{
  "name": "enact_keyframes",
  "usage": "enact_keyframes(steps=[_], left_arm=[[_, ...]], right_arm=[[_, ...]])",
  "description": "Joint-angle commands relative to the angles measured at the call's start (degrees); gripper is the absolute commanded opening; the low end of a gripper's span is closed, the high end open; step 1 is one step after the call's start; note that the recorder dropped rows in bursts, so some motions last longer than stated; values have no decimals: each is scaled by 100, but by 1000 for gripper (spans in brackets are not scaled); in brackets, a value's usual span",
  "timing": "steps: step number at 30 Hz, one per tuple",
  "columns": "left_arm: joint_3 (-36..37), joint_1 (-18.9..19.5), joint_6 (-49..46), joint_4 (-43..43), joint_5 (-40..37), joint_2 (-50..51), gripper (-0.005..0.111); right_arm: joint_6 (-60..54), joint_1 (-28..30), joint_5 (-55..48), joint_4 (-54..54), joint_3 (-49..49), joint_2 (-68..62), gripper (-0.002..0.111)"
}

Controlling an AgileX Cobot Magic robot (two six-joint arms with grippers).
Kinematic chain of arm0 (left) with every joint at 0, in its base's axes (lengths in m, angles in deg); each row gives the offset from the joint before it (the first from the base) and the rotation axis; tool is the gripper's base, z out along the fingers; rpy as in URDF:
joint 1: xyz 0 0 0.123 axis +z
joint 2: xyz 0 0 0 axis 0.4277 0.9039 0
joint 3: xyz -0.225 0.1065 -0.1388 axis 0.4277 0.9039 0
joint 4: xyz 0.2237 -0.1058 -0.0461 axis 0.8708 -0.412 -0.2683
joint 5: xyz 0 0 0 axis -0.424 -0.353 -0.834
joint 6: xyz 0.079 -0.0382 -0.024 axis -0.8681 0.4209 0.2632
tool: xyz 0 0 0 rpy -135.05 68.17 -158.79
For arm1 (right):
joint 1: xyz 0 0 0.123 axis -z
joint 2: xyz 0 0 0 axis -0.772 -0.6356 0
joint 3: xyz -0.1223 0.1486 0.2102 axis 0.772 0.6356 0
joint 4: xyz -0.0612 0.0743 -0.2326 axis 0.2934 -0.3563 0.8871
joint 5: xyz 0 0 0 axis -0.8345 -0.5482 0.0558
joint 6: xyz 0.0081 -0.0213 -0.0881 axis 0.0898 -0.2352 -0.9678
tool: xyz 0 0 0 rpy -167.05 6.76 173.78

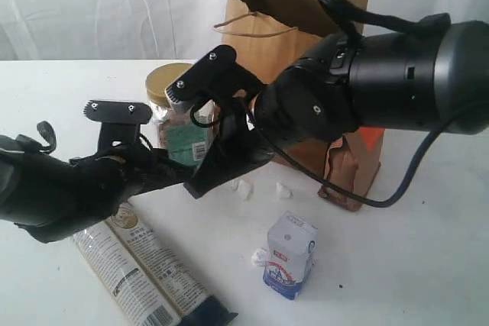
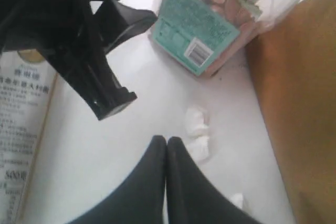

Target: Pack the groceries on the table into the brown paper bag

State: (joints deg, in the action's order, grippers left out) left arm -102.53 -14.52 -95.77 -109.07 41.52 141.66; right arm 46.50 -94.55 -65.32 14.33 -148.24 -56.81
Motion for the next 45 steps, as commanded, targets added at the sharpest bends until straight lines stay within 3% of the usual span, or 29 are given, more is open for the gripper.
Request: enact_keyframes(steps=[1,5,12,15,18,20,23,28,34,37,45], left_arm=[[57,-27,-1970,-1892,921,-148,66],[0,-16,-2239,-2566,1553,-138,106],[-24,-16,-2413,-2796,1555,-138,105],[-24,-16,-2608,-2881,1484,-138,105],[-24,-16,-2737,-2378,896,-138,105],[-35,-16,-2100,-1820,210,-138,105],[39,-16,-371,-713,-672,-138,105],[563,-16,2014,1181,213,-138,105],[874,-16,2526,3249,1400,-138,105],[874,-16,2411,3337,1534,-138,105],[904,-16,1966,2597,1658,-138,105]], right_arm=[[716,95,513,-639,36,-82,0],[281,450,592,-2613,190,-95,0],[-3341,866,-473,-6200,217,-95,0],[-3509,923,-200,-6289,217,-95,0],[-3509,923,545,-6289,217,-95,0],[-3509,923,1060,-6320,217,-168,0],[-3497,923,1449,-6347,207,-426,0],[-3585,923,1544,-6347,110,-801,0],[-3585,923,2133,-6374,-120,-1186,0],[-3589,923,2133,-6374,-341,-1393,0],[-3589,898,2099,-6374,-608,-1772,0]])
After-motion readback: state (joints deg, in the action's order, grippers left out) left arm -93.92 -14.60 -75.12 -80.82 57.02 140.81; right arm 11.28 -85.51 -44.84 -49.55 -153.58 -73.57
